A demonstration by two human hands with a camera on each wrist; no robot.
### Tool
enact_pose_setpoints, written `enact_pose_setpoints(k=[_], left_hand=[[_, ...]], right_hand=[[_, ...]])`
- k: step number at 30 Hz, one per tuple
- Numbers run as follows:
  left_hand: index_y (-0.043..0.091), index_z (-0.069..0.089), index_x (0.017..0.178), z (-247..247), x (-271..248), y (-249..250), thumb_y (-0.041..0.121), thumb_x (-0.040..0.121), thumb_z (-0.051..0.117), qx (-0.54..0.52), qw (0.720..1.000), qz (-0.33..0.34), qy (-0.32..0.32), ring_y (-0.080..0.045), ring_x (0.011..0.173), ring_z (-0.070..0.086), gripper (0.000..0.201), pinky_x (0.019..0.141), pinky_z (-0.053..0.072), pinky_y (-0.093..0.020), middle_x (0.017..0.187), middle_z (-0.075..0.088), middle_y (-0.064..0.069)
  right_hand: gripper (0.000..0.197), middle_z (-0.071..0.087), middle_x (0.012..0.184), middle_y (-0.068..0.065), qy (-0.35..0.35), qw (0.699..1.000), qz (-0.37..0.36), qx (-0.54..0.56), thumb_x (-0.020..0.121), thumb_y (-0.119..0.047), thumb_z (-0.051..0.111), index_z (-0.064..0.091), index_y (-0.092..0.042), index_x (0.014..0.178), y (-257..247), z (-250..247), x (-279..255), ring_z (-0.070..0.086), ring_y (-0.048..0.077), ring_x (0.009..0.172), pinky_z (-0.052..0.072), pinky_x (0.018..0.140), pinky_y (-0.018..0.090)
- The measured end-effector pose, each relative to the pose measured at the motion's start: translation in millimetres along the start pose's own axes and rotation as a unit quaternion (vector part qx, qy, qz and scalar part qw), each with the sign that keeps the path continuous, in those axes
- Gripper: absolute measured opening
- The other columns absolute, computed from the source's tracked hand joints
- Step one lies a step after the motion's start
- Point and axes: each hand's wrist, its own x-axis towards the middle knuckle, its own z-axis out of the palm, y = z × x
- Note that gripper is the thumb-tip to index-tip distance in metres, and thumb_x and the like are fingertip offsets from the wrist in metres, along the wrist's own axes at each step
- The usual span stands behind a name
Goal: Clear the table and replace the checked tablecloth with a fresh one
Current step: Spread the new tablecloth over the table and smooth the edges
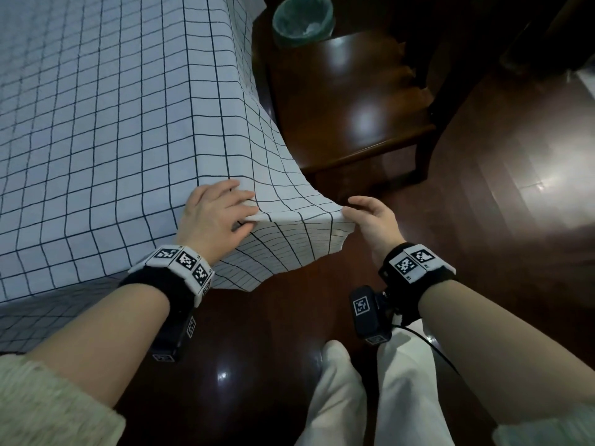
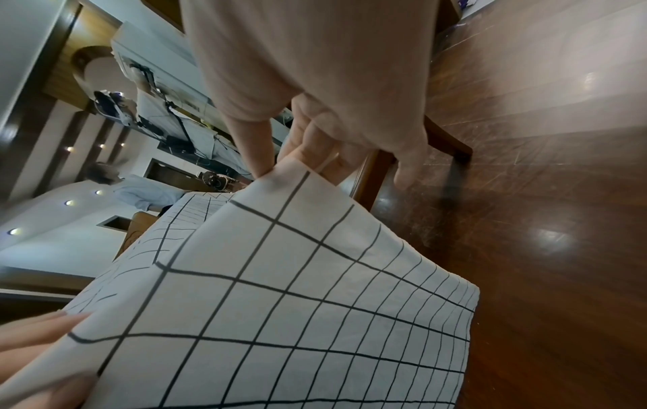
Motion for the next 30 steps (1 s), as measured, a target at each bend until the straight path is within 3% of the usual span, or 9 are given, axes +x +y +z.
enact_pose_setpoints(k=[3,9,12,15,17,20,22,26,30], left_hand=[[0.025,0.077,0.086,0.1,1.4,0.4,0.028,0.078,0.072,-0.002,1.0,0.02,0.019,-0.024,0.11,0.058,0.01,0.093,0.029,-0.035,0.105,0.072,0.006],[0.022,0.076,0.077,1.4,1.4,5.1,0.035,0.081,0.049,-0.015,0.999,-0.011,0.033,-0.02,0.107,0.06,0.03,0.092,0.029,-0.034,0.094,0.072,0.01],[0.02,0.075,0.074,2.7,1.8,6.8,0.034,0.081,0.046,-0.017,0.999,-0.021,0.04,-0.02,0.104,0.061,0.033,0.09,0.029,-0.034,0.091,0.073,0.01],[0.02,0.074,0.072,3.3,2.8,8.4,0.034,0.082,0.047,-0.018,0.998,-0.028,0.047,-0.019,0.102,0.062,0.032,0.088,0.03,-0.033,0.089,0.073,0.01],[0.02,0.075,0.074,3.8,3.8,8.4,0.033,0.083,0.051,-0.014,0.998,-0.027,0.046,-0.02,0.101,0.062,0.028,0.088,0.031,-0.034,0.089,0.073,0.009],[0.019,0.076,0.076,4.7,4.3,6.8,0.033,0.081,0.061,-0.001,0.999,-0.017,0.042,-0.022,0.1,0.063,0.021,0.086,0.031,-0.035,0.089,0.073,0.007],[0.019,0.076,0.074,4.7,5.0,6.5,0.033,0.079,0.062,0.012,0.999,-0.006,0.047,-0.023,0.098,0.064,0.02,0.086,0.031,-0.035,0.086,0.072,0.007],[0.02,0.076,0.073,3.0,7.4,5.6,0.037,0.081,0.052,0.021,0.999,0.001,0.045,-0.023,0.092,0.064,0.031,0.085,0.03,-0.034,0.081,0.071,0.008],[0.019,0.077,0.075,3.5,7.8,4.9,0.028,0.077,0.076,0.017,0.999,-0.004,0.051,-0.022,0.093,0.065,0.009,0.086,0.029,-0.034,0.083,0.073,0.008]], right_hand=[[0.029,0.063,0.078,-0.004,0.004,1.0,-0.005,-0.007,0.085,-0.005,0.068,0.063,-0.007,0.113,-1.6,1.0,0.3,0.06,0.001,0.067,0.045,0.055,0.005],[0.024,0.064,0.082,-0.002,0.0,0.999,-0.016,-0.034,0.085,-0.005,0.068,0.064,-0.009,0.108,-9.3,3.9,5.4,0.061,0.003,0.071,0.045,0.056,0.006],[0.025,0.062,0.093,-0.006,0.035,0.996,-0.029,-0.075,0.085,-0.017,0.068,0.06,-0.017,0.109,-6.0,6.2,6.8,0.061,0.015,0.097,0.047,0.077,0.018],[0.045,0.052,0.117,-0.012,0.029,0.975,-0.122,-0.185,0.075,-0.048,0.062,0.051,-0.034,0.117,-13.3,17.9,-6.2,0.043,0.012,0.123,0.034,0.102,0.033],[0.055,0.048,0.127,-0.011,-0.044,0.918,-0.234,-0.316,0.073,-0.052,0.059,0.051,-0.034,0.124,-28.1,40.5,-20.0,0.034,0.011,0.126,0.026,0.106,0.034],[0.059,0.046,0.137,-0.01,-0.166,0.746,-0.358,-0.536,0.079,-0.041,0.066,0.047,-0.029,0.134,-42.7,81.7,-29.6,0.026,0.014,0.137,0.006,0.118,0.042],[0.051,0.053,0.131,-0.008,-0.205,0.666,-0.377,-0.611,0.084,-0.037,0.063,0.048,-0.025,0.131,-48.6,98.7,-26.6,0.03,0.015,0.138,-0.005,0.117,0.046],[0.024,0.053,0.076,-0.008,-0.213,0.595,-0.355,-0.689,0.094,-0.036,0.046,0.055,-0.019,0.11,-62.8,112.8,-19.0,0.061,0.019,0.101,-0.005,0.118,0.052],[0.024,0.059,0.073,-0.009,-0.224,0.527,-0.366,-0.734,0.099,-0.033,0.043,0.061,-0.021,0.087,-63.9,103.9,-4.8,0.064,0.016,0.092,-0.004,0.12,0.046]])
